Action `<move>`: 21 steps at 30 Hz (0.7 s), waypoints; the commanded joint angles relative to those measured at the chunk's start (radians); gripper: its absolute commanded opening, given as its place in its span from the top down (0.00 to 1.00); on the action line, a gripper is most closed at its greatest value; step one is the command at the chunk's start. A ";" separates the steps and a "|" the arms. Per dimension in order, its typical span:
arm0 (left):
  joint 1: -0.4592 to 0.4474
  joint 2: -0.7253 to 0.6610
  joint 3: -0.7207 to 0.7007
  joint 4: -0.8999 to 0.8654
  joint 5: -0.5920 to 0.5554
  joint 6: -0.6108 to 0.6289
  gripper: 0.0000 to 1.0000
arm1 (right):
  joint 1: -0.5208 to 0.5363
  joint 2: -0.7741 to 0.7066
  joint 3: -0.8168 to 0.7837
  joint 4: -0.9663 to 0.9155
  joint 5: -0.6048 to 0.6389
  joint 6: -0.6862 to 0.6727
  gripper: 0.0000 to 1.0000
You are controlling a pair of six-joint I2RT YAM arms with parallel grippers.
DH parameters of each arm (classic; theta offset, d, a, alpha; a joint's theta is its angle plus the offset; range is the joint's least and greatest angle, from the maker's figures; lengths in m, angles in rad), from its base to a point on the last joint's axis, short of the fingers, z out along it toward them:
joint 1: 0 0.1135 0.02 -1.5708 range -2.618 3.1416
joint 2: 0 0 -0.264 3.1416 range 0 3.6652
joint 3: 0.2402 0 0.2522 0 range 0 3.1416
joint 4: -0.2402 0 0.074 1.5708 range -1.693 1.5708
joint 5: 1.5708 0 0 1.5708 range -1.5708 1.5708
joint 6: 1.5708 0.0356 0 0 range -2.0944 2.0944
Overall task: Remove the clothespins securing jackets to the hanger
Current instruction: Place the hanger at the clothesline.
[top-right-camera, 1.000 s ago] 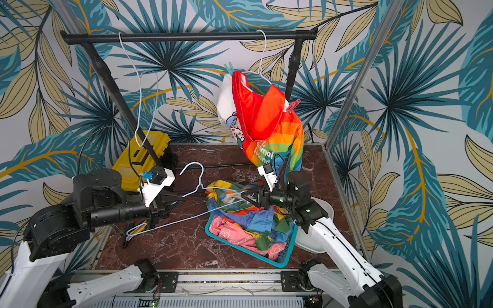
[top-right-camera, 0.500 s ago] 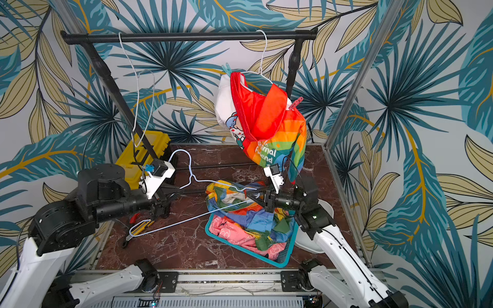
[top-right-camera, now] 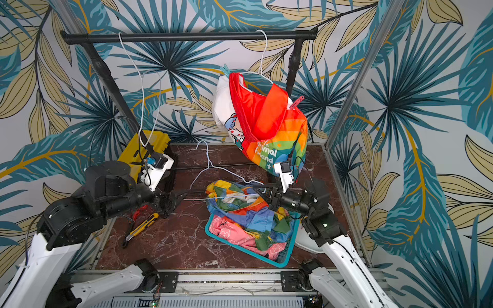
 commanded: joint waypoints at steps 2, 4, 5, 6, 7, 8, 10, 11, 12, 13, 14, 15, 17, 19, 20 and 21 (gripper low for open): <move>0.010 -0.050 -0.032 0.029 -0.187 -0.057 0.00 | 0.001 0.011 0.067 0.016 0.061 0.016 1.00; 0.012 -0.064 -0.046 0.027 -0.268 -0.076 0.00 | 0.004 0.016 0.114 -0.015 0.094 -0.005 1.00; 0.012 -0.073 -0.054 0.027 -0.311 -0.086 0.00 | 0.006 0.016 0.147 -0.050 0.130 -0.026 1.00; 0.012 -0.083 -0.062 0.027 -0.341 -0.093 0.00 | 0.007 0.016 0.174 -0.074 0.158 -0.046 1.00; 0.012 -0.095 -0.072 0.028 -0.369 -0.101 0.00 | 0.011 0.015 0.204 -0.094 0.182 -0.069 1.00; 0.012 -0.107 -0.081 0.027 -0.391 -0.106 0.00 | 0.018 0.014 0.230 -0.108 0.210 -0.089 1.00; 0.012 -0.127 -0.104 0.028 -0.410 -0.106 0.00 | 0.032 0.018 0.282 -0.125 0.253 -0.126 1.00; 0.012 -0.133 -0.116 0.029 -0.422 -0.109 0.00 | 0.042 0.026 0.314 -0.127 0.271 -0.150 1.00; 0.012 -0.137 -0.127 0.028 -0.430 -0.113 0.00 | 0.055 0.036 0.341 -0.164 0.288 -0.170 1.00; 0.012 -0.140 -0.139 0.029 -0.438 -0.118 0.00 | 0.078 0.049 0.379 -0.182 0.304 -0.201 1.00; 0.013 -0.141 -0.154 0.028 -0.443 -0.122 0.00 | 0.105 0.063 0.417 -0.204 0.329 -0.238 1.00; 0.013 -0.139 -0.164 0.031 -0.447 -0.127 0.00 | 0.139 0.074 0.449 -0.219 0.358 -0.272 1.00; 0.013 -0.139 -0.180 0.035 -0.449 -0.135 0.00 | 0.200 0.098 0.511 -0.243 0.425 -0.339 1.00; 0.014 -0.141 -0.196 0.045 -0.438 -0.141 0.00 | 0.234 0.130 0.572 -0.257 0.474 -0.384 1.00; 0.013 -0.139 -0.203 0.051 -0.430 -0.145 0.00 | 0.241 0.149 0.604 -0.257 0.490 -0.398 1.00; 0.014 -0.141 -0.208 0.056 -0.423 -0.147 0.00 | 0.241 0.165 0.628 -0.250 0.495 -0.407 1.00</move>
